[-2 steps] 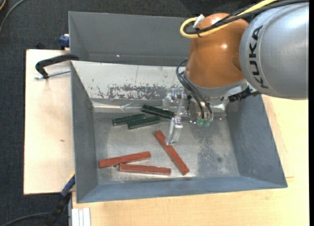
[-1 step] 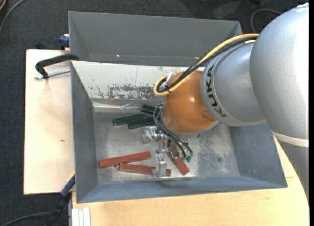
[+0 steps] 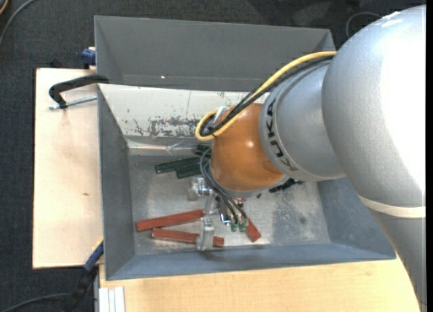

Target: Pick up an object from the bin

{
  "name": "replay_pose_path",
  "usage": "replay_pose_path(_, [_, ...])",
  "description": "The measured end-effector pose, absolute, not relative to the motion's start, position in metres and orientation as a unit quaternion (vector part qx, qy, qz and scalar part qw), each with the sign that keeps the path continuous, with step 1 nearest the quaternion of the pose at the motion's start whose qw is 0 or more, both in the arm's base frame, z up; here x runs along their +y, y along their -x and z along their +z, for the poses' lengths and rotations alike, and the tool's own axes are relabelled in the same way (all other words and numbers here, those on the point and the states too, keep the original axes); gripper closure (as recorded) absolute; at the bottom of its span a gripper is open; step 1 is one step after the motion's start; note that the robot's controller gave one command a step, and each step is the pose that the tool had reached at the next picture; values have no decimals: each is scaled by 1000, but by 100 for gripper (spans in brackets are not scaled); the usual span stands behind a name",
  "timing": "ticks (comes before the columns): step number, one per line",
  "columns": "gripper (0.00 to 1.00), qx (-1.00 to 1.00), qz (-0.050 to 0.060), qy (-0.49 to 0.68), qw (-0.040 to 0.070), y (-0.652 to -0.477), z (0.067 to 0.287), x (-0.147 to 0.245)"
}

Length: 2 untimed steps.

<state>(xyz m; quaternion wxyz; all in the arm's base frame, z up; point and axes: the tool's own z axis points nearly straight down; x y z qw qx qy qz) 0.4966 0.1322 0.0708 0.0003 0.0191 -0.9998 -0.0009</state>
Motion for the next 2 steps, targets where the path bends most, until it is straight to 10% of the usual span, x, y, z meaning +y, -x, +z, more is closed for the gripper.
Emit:
replay_pose_path(1, [100,-1000,-1,-19,-1,-498,73,132])
replay_pose_path(2, [100,-1000,-2,-24,-7,-500,205,135])
